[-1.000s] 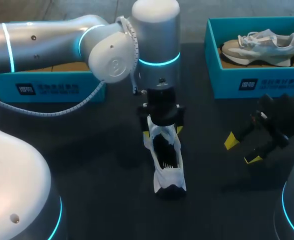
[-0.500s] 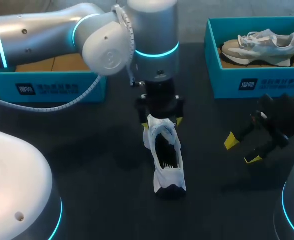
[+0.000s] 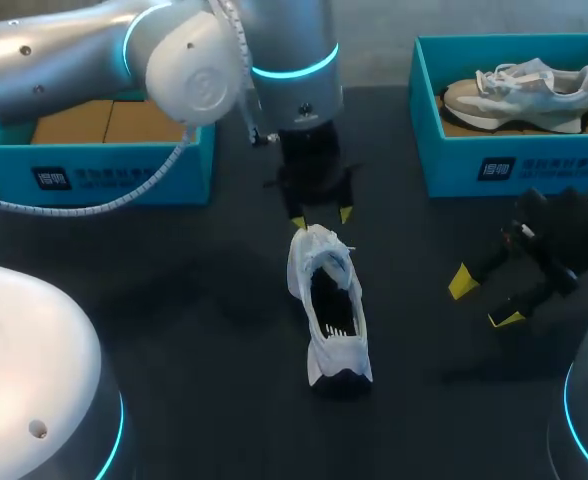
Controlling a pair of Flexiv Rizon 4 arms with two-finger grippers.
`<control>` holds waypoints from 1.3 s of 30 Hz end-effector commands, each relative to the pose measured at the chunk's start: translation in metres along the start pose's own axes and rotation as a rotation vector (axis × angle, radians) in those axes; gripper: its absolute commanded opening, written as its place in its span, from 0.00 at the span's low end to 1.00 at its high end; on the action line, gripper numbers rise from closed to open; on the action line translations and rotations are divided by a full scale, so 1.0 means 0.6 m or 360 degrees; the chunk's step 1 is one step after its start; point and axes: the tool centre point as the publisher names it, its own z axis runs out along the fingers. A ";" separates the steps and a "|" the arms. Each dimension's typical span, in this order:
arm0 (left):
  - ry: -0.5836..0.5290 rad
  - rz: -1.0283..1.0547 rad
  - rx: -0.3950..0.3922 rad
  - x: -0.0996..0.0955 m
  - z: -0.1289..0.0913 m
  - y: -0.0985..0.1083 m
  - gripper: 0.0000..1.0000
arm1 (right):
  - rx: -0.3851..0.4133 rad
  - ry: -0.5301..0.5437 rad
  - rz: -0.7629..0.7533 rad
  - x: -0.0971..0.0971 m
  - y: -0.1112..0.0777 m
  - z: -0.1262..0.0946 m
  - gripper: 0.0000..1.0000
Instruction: Take the shoe out of the shoebox, open the shoe tongue, remove and reinsert the insole, then place the shoe into the shoebox
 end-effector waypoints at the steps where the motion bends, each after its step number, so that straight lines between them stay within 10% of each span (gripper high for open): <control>1: 0.0014 0.0006 0.0016 -0.008 -0.009 0.011 0.55 | -0.0003 -0.0003 0.0002 0.000 -0.001 0.001 1.00; 20: 0.0048 0.0067 0.0083 -0.012 0.035 0.003 0.26 | -0.0003 -0.0003 0.0002 0.000 -0.001 0.001 1.00; 39: 0.0100 0.0131 0.0130 -0.009 0.073 -0.016 0.23 | -0.0003 -0.0003 0.0002 0.000 -0.001 0.001 1.00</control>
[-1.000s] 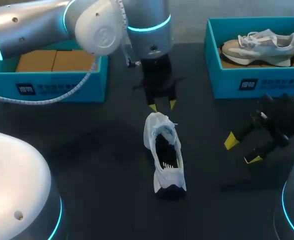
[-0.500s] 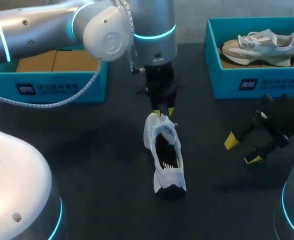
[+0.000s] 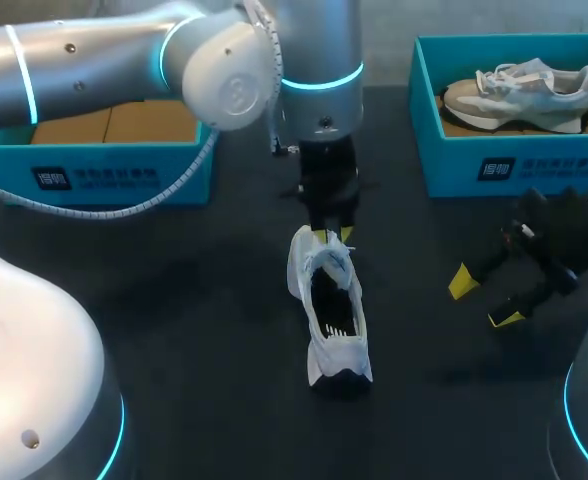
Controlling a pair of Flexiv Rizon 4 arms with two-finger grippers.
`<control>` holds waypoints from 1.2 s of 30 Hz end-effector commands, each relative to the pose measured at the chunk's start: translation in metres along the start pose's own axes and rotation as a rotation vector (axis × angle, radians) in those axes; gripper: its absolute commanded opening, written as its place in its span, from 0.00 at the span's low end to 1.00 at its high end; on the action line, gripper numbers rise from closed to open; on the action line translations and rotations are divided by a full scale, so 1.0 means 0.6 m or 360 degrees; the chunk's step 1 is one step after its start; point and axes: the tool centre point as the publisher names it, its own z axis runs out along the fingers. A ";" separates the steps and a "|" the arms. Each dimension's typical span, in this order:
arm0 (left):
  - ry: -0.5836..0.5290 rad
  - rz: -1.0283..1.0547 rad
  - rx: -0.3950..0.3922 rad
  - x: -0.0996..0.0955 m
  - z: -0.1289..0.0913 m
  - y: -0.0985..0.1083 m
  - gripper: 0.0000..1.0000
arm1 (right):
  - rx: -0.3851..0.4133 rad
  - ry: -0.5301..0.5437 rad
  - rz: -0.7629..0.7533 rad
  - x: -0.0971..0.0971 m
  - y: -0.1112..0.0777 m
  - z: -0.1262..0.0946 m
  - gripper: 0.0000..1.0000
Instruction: Take the shoe out of the shoebox, open the shoe tongue, remove and reinsert the insole, then place the shoe into the shoebox
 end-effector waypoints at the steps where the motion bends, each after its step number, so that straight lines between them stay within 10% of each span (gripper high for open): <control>1: -0.0004 0.0010 0.0010 0.008 0.011 -0.007 0.23 | -0.0003 -0.0003 0.0002 0.000 -0.001 0.001 1.00; 25: -0.0020 0.0040 0.0145 0.037 0.074 -0.081 0.20 | -0.0003 -0.0003 0.0002 0.000 -0.001 0.001 1.00; 36: -0.0082 0.0086 0.0073 0.022 0.030 -0.089 0.22 | -0.0003 -0.0003 0.0002 0.000 -0.001 0.001 1.00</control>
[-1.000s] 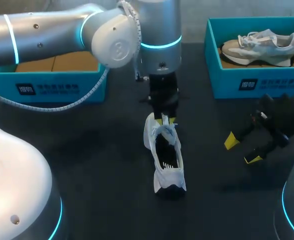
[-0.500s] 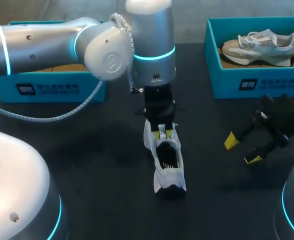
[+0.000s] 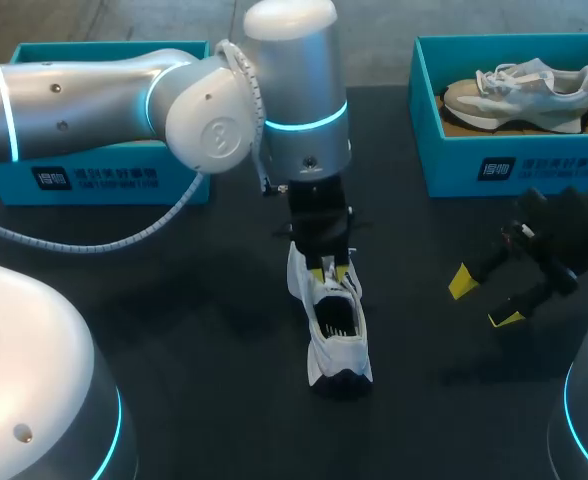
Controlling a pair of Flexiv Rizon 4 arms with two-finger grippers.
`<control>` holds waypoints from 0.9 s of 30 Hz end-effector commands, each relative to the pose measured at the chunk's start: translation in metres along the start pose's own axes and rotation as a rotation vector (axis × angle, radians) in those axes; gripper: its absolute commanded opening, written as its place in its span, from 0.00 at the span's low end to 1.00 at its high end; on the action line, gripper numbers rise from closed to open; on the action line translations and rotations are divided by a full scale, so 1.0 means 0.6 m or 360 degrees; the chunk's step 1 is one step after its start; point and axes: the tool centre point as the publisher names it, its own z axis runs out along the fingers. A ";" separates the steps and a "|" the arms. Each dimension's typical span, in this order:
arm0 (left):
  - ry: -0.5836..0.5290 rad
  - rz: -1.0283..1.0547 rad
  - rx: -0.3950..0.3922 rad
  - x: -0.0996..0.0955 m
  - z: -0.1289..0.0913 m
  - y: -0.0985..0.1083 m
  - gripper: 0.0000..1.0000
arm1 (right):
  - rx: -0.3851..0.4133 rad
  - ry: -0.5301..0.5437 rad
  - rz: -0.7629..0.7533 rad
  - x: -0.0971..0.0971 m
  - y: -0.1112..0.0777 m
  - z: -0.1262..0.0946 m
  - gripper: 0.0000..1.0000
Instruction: Take the shoe out of the shoebox, open the shoe tongue, remove and reinsert the insole, then place the shoe into the shoebox
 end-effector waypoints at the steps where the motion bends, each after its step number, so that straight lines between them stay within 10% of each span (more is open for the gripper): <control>1: 0.0000 0.0009 -0.0024 0.003 -0.014 -0.012 0.22 | -0.0003 -0.0003 0.0002 0.000 -0.001 0.001 1.00; 15: 0.0042 -0.0009 0.0066 0.016 0.043 -0.023 0.20 | -0.0003 -0.0003 0.0002 0.000 -0.001 0.001 1.00; 27: -0.0036 0.0024 -0.0044 0.008 -0.035 -0.047 0.21 | -0.0003 -0.0003 0.0002 0.000 -0.001 0.001 1.00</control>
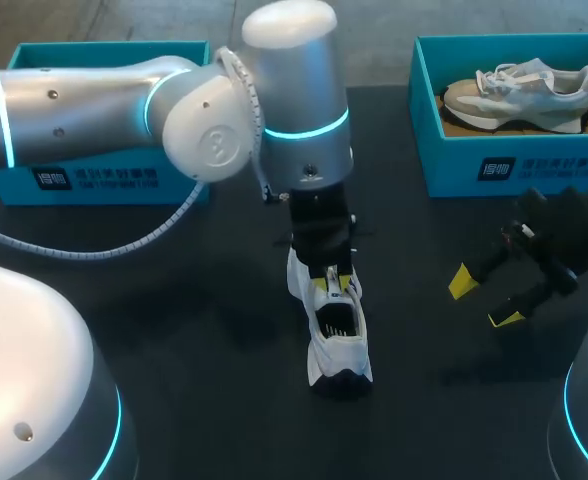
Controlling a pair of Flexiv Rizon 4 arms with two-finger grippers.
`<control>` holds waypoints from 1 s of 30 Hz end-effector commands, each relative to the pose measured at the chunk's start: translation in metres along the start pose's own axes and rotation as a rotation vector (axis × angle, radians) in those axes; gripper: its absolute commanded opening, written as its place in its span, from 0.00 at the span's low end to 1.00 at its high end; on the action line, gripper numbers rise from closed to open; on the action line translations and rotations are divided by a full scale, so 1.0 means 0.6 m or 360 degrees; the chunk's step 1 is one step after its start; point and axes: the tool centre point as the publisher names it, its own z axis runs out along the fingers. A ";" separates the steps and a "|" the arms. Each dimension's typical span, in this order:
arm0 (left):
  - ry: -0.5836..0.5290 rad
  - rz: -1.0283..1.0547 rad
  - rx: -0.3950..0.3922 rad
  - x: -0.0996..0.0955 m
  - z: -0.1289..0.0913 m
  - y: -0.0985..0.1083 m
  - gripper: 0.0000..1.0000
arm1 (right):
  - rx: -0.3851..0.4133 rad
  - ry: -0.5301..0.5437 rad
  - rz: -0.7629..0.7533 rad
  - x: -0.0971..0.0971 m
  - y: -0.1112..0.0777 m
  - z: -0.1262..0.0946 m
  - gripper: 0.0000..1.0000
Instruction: Take the shoe out of the shoebox, open the shoe tongue, remove and reinsert the insole, then place the shoe into the shoebox
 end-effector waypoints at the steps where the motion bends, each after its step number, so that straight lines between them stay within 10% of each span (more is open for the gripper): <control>1: -0.0007 -0.0024 -0.0063 0.013 -0.040 -0.015 0.21 | -0.0003 -0.0003 0.0002 0.000 -0.001 0.001 1.00; 10: 0.0013 -0.0202 -0.0106 0.007 -0.085 -0.026 0.26 | -0.0003 -0.0003 0.0002 0.000 -0.001 0.001 1.00; 12: 0.0018 -0.0256 -0.0094 0.007 -0.089 -0.029 0.40 | -0.0003 -0.0003 0.0002 0.000 -0.001 0.001 1.00; 15: 0.0023 -0.0352 -0.0072 0.008 -0.091 -0.036 1.00 | -0.0003 -0.0003 0.0002 0.000 -0.001 0.001 1.00; 30: 0.0022 -0.0569 -0.0015 0.017 -0.103 -0.064 1.00 | -0.0003 -0.0003 0.0002 0.000 -0.001 0.001 1.00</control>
